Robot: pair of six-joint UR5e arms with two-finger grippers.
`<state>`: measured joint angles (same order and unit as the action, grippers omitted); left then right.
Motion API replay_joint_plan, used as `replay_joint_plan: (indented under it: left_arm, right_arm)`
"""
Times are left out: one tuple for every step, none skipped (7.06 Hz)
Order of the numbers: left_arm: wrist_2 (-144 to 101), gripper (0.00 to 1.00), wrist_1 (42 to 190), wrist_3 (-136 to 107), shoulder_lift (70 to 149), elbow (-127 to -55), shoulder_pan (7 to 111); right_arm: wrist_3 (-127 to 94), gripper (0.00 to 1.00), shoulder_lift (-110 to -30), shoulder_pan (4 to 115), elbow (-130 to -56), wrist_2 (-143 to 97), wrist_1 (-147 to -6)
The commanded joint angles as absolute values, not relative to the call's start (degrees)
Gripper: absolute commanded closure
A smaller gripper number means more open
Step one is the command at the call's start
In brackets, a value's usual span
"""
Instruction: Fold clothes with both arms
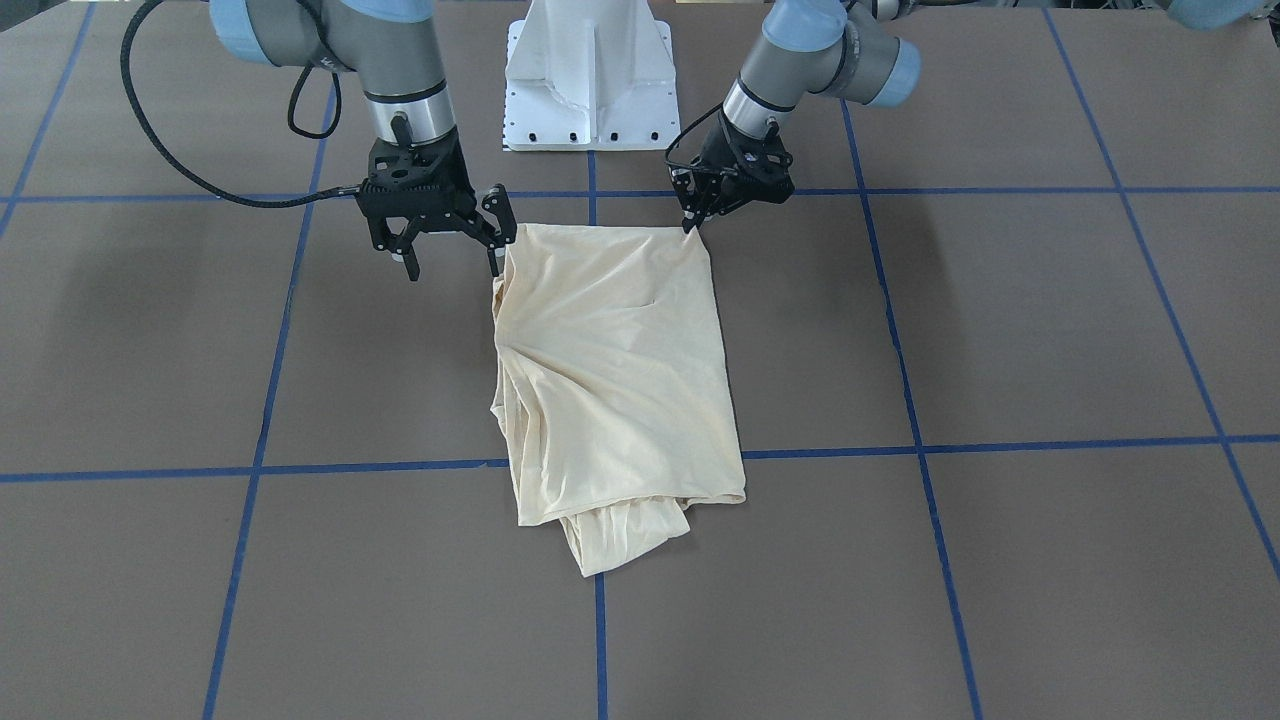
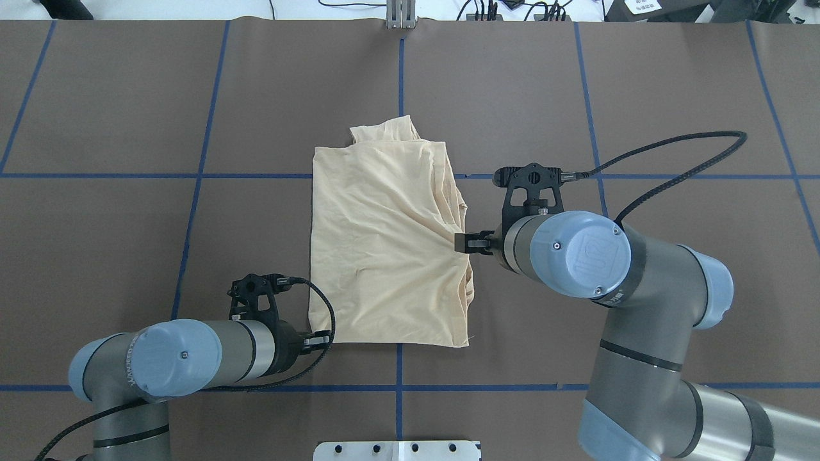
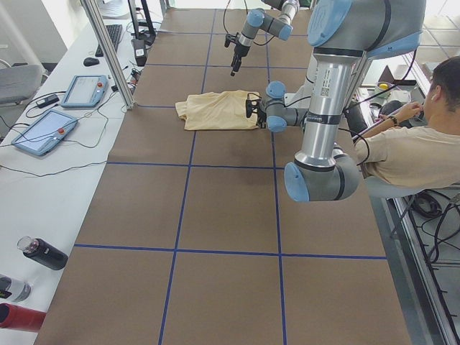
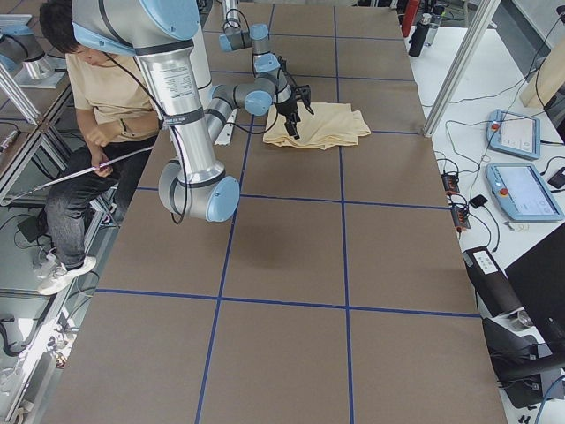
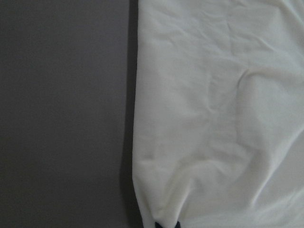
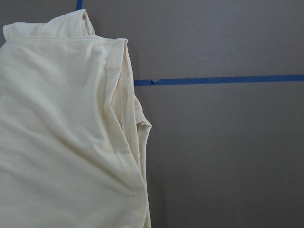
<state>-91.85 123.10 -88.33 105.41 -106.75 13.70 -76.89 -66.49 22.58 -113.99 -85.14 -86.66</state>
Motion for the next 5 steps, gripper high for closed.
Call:
replay_joint_plan:
  left_arm:
    - [-91.8, 1.00, 123.1, -88.3, 105.4, -107.0, 13.7]
    - [-91.8, 1.00, 123.1, -88.3, 105.4, -107.0, 13.7]
    - [-91.8, 1.00, 123.1, -88.4, 105.4, -107.1, 13.7]
    - [-91.8, 1.00, 123.1, -88.4, 105.4, -107.1, 13.7]
    - [-91.8, 1.00, 123.1, -88.4, 105.4, -107.1, 13.7]
  right_arm:
    - [-88.2, 0.06, -66.0, 16.0, -112.8, -78.9, -86.7]
    - [-92.2, 0.11, -65.9, 14.1, -110.9, -76.4, -86.7]
    - [-93.8, 0.15, -64.9, 13.5, -108.1, -74.8, -86.3]
    - [-94.0, 0.17, -63.7, 13.4, -104.8, -74.4, -83.9]
    - [-94.6, 0.22, -63.7, 13.0, -102.8, -73.7, -81.2]
